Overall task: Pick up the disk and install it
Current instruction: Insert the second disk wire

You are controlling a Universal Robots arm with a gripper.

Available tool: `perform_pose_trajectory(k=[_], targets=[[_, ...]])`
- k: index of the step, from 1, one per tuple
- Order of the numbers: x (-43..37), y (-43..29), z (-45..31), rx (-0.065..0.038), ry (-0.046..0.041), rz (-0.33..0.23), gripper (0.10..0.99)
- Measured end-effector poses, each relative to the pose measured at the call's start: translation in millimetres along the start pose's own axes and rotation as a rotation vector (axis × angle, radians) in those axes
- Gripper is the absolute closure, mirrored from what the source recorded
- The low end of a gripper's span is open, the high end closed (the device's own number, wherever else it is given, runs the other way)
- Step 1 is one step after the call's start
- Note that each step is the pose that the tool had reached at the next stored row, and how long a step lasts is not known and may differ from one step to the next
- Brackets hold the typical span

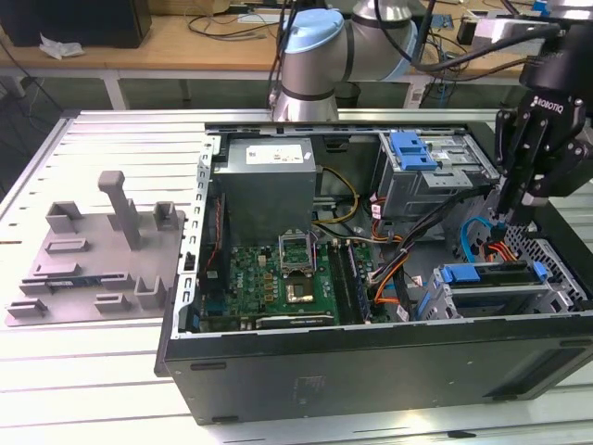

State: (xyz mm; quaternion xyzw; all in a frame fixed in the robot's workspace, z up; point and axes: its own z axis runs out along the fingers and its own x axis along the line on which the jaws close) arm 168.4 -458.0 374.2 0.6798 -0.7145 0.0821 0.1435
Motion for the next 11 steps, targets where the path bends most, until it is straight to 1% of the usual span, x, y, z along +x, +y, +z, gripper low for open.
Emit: perform_pose_trajectory(k=[1,5,11], targets=[[-0.9,-0.1,1.5,-0.004,0.0081,-0.001,0.773],[-3.2,-0.4,5.9,-0.004,0.0125,0.000,0.773],[-5.0,0.5,9.2,-0.004,0.0127,0.004,0.773]])
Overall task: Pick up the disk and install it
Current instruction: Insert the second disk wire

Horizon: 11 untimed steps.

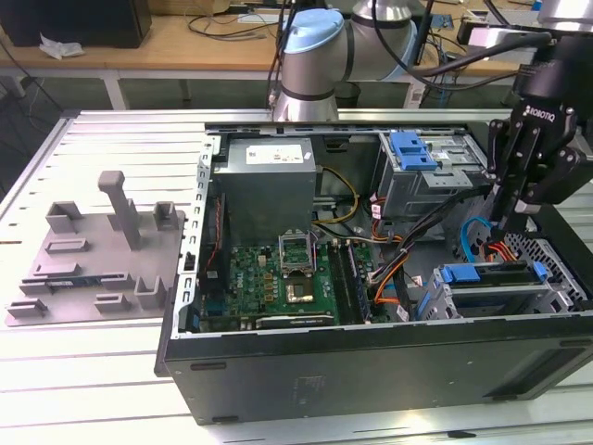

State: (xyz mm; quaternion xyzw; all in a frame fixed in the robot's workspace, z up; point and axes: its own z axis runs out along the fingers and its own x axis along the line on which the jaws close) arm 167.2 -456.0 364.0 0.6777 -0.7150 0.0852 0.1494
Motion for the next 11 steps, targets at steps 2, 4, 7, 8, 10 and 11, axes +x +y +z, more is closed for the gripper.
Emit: perform_pose_trajectory(k=[2,4,7,8,10,11], targets=[[-0.1,0.8,0.6,0.003,-0.0007,0.004,0.773],[-0.3,1.2,1.1,0.007,-0.0013,0.011,0.773],[-0.7,2.3,2.4,0.010,-0.0033,0.032,0.773],[-0.7,2.6,2.6,0.010,-0.0037,0.036,0.773],[-0.9,3.2,3.2,0.008,-0.0044,0.045,0.773],[-1.0,3.6,3.4,0.008,-0.0048,0.049,0.773]])
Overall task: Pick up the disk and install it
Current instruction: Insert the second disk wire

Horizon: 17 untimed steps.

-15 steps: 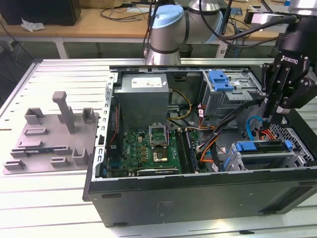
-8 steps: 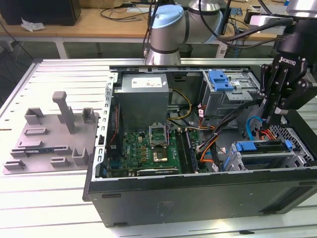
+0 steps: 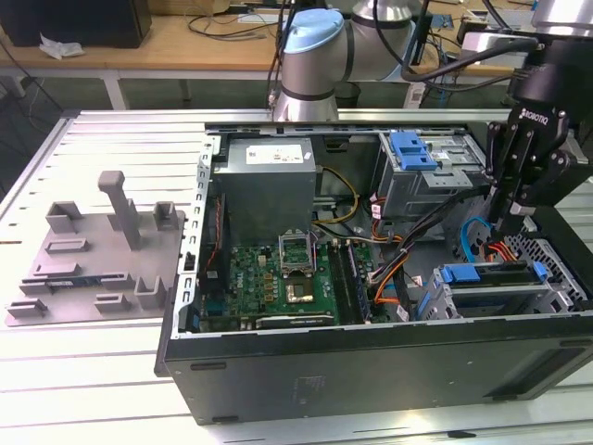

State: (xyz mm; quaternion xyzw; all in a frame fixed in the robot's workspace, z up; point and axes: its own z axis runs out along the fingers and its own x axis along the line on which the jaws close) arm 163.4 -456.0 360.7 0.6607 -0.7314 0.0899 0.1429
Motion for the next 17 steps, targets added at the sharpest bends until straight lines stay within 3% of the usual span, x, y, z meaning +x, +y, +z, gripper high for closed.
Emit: perform_pose_trajectory(k=[6,9,17], targets=[[-0.3,1.5,1.6,-0.005,-0.0022,0.030,0.773],[-0.6,1.5,2.2,-0.002,-0.0022,0.033,0.773],[-0.8,1.5,2.9,0.000,0.0036,0.034,0.784]])
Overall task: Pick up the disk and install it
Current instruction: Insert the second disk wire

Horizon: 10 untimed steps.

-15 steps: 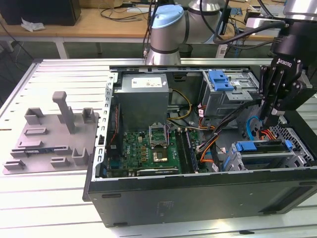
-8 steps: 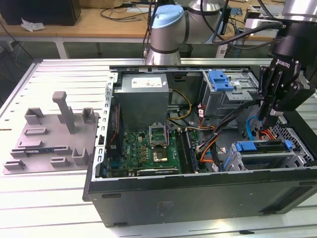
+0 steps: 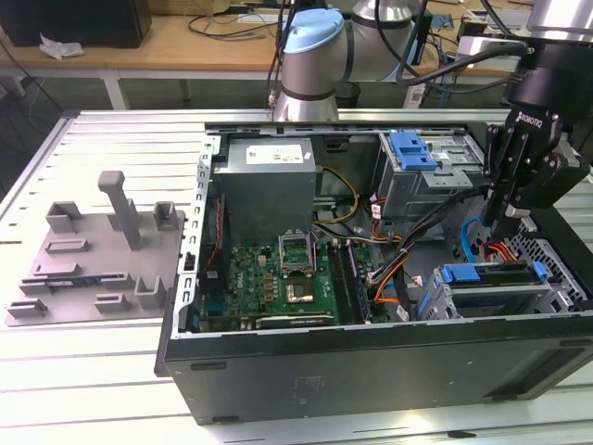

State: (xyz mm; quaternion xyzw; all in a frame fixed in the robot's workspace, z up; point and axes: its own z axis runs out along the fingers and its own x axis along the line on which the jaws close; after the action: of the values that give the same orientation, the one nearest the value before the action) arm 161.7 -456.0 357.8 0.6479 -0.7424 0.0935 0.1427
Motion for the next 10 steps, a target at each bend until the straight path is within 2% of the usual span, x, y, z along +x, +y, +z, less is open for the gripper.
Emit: perform_pose_trajectory(k=[2,10], targets=[[0.0,0.0,0.0,0.000,0.0021,0.000,0.918],[0.0,0.0,0.1,0.001,0.0051,0.000,0.925]])
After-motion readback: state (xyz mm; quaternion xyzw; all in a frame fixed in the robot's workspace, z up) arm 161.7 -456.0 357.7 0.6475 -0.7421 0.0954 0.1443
